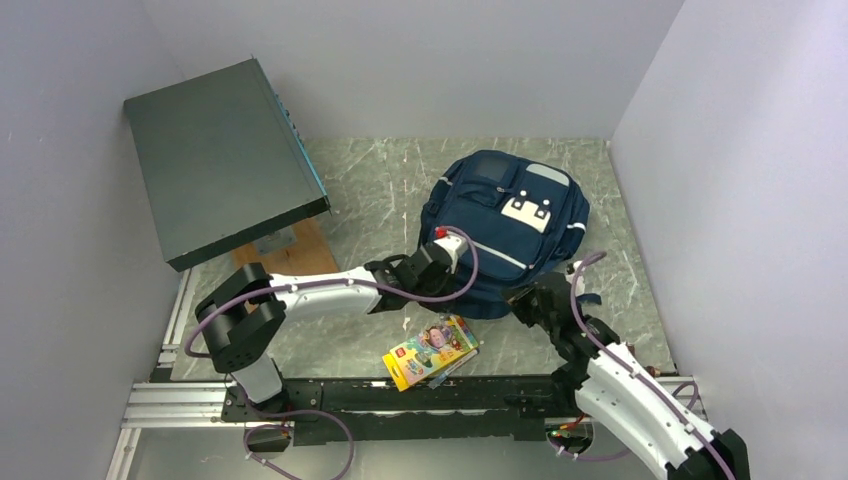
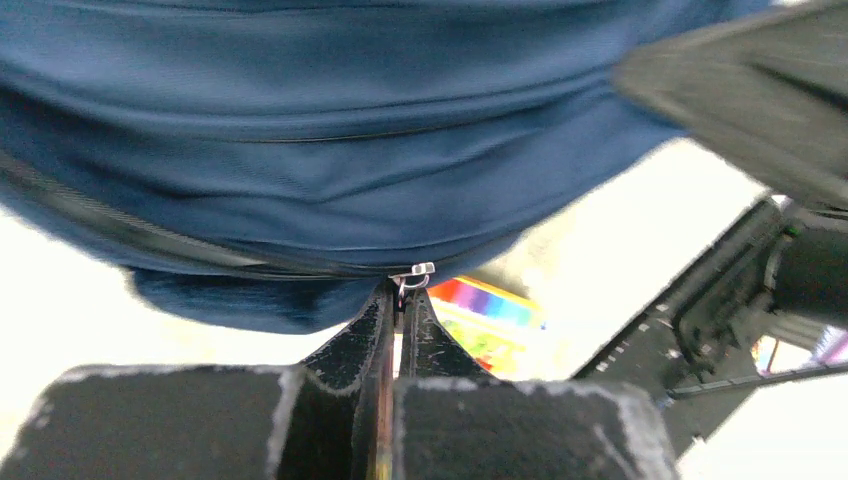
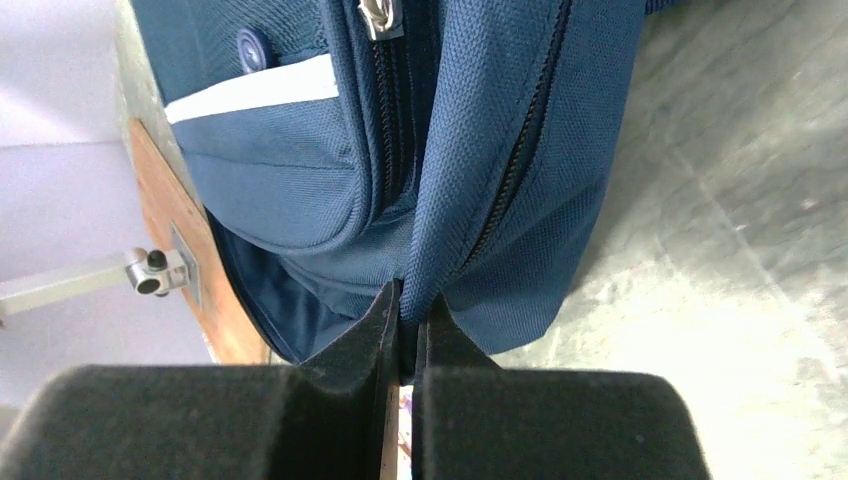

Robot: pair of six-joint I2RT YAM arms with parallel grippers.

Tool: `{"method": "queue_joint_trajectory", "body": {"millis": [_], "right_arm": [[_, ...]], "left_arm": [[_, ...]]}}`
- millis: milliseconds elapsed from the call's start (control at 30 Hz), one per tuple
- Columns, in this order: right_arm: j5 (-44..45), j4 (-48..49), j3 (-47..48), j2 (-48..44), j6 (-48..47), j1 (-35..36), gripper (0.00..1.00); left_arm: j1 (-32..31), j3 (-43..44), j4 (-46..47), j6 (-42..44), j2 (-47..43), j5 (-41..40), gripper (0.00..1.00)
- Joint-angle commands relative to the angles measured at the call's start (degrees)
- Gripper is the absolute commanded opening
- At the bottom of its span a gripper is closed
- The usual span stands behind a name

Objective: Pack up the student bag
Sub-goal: Zip the student bag at the center of the board.

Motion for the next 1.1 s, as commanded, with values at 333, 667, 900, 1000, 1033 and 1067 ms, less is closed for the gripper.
{"method": "queue_joint_trajectory", "body": {"millis": [333,667,900,1000,1033,1067], "right_arm": [[-38.2,-4.2,25.5,27.9,-53.6,-34.6,0.06],[-11.6,-16.7,29.7,22.4,-50.9,-24.5,0.62],[-23.1,-14.4,20.6,9.4,-39.0,-24.3,0.74],[-28.4,-8.7,15.2,5.9,-30.7,-22.5,0.71],[-28.3,-7.5,13.9,4.9,-27.9,-21.5,0.69],[-27.7,-6.5,12.8,4.0,-25.6,-20.5,0.68]], "left_arm": [[6.8,-3.0,2.7,7.2,-3.1,9.4,0.00],[-2.6,9.9,2.2,5.6,4.0,15.7,0.00],[-2.8,11.5,2.8,5.0,5.3,17.2,0.00],[-3.1,12.1,2.6,4.7,5.5,17.6,0.00],[-3.3,12.1,2.8,4.6,5.5,17.6,0.00],[-3.4,12.3,2.9,4.5,5.5,17.6,0.00]]}}
